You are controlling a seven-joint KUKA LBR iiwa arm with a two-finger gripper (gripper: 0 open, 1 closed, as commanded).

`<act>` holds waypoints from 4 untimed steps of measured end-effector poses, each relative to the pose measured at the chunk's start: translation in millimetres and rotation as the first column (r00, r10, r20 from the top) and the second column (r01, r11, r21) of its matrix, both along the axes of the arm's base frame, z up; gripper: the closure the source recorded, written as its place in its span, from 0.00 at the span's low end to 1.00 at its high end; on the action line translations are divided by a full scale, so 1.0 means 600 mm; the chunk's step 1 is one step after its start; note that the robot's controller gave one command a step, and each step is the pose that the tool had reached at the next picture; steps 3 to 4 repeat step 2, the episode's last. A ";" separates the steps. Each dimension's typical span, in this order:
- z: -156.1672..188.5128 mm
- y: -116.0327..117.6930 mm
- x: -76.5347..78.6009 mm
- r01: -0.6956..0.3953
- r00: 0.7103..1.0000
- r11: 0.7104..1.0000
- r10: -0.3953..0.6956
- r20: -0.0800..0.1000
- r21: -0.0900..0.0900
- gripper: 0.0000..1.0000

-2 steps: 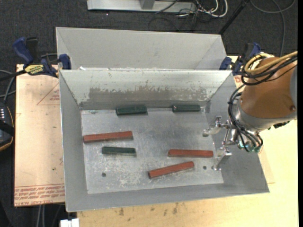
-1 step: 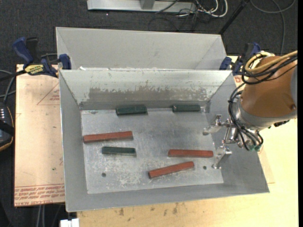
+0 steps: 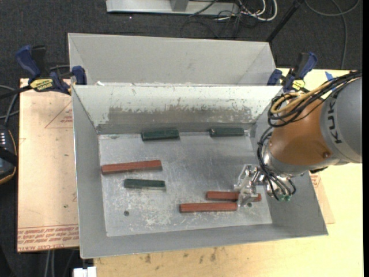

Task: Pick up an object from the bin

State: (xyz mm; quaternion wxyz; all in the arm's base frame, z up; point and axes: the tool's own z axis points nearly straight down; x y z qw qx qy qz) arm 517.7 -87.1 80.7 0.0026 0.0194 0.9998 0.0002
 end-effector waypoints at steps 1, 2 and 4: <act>0.000 0.000 0.000 0.000 1.000 1.000 0.000 0.000 0.000 1.00; 0.248 -0.002 -0.003 0.019 1.000 1.000 -0.019 -0.001 0.000 1.00; 0.248 -0.002 -0.003 0.019 1.000 1.000 -0.019 -0.001 0.000 1.00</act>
Offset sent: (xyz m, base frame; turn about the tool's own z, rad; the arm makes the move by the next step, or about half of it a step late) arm -0.0029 -0.0014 0.1485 0.0196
